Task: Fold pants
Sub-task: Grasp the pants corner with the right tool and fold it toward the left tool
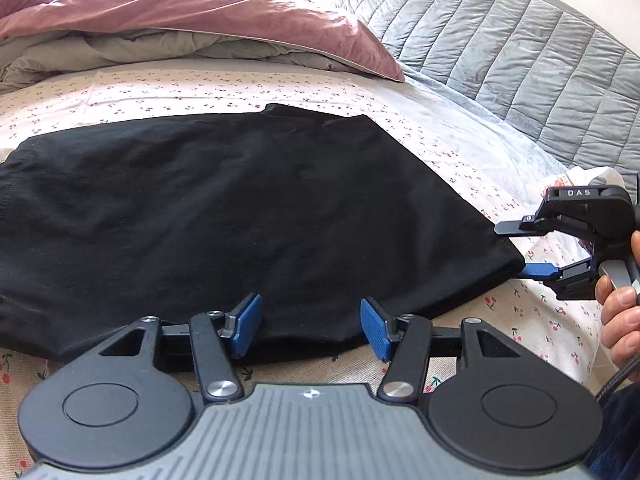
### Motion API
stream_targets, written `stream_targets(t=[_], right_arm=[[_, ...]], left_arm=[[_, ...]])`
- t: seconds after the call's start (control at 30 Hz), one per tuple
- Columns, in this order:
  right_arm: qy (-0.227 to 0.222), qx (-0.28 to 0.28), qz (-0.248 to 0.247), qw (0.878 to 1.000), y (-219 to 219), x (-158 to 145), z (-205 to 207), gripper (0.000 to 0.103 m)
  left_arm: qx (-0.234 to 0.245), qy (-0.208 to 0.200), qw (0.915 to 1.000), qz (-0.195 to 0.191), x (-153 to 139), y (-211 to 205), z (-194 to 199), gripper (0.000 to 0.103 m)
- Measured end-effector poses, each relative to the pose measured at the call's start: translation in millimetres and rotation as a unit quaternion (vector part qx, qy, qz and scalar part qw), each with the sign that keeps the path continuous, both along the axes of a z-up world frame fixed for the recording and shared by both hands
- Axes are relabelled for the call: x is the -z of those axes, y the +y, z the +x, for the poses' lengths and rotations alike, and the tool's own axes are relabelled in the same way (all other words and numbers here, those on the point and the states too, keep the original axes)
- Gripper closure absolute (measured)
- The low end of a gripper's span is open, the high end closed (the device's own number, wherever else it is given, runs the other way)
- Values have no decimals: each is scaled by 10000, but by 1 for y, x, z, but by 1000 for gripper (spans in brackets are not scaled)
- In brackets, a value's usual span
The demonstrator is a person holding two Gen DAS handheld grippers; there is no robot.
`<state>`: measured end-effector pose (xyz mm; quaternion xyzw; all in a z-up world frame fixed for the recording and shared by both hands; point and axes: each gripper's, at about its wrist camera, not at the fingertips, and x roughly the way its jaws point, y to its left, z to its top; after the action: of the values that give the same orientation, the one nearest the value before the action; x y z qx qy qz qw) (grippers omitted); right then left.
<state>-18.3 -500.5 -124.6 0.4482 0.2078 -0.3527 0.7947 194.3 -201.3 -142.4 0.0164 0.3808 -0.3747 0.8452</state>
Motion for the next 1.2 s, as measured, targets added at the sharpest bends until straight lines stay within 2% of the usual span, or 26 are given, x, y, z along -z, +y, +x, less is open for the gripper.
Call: stream_targets(t=[0.1, 0.23, 0.33, 0.43, 0.5, 0.57, 0.63, 0.73, 1.0, 1.1, 1.2], right_arm=[[6, 159, -27, 9999, -3, 2, 0, 73], [45, 135, -111, 9998, -1, 5, 5, 74], [-96, 179, 43, 9998, 0, 7, 2, 73], [-263, 238, 182, 9992, -1, 9, -3, 71], [-234, 136, 118, 9996, 2, 8, 0, 70], [-191, 6, 50, 9998, 6, 9, 5, 71], [-116, 5, -31, 9999, 9, 9, 6, 77], [-263, 3, 44, 9996, 8, 9, 1, 90], [-322, -167, -726, 9967, 31, -14, 8, 95], [-292, -197, -953, 9948, 37, -21, 12, 95], [-119, -333, -1582, 9868, 54, -32, 21, 95]], left_arm=[[-9, 54, 10000, -37, 0, 1, 1, 42], [7, 77, 10000, -60, -2, 2, 0, 42], [66, 124, 9995, -278, -4, 4, 1, 42], [477, 6, 9963, -712, -9, 1, -5, 41], [763, -24, 9940, -781, -8, -9, -11, 41], [855, 116, 9939, -681, 0, -19, -11, 42], [849, 322, 9941, -586, 11, -25, -9, 42], [885, 164, 9946, -519, 11, -26, -14, 42], [807, 393, 9943, -576, 7, -24, -9, 41], [687, 719, 9922, -747, 6, -19, -2, 39], [475, 1100, 9885, -920, 6, -8, 8, 38]])
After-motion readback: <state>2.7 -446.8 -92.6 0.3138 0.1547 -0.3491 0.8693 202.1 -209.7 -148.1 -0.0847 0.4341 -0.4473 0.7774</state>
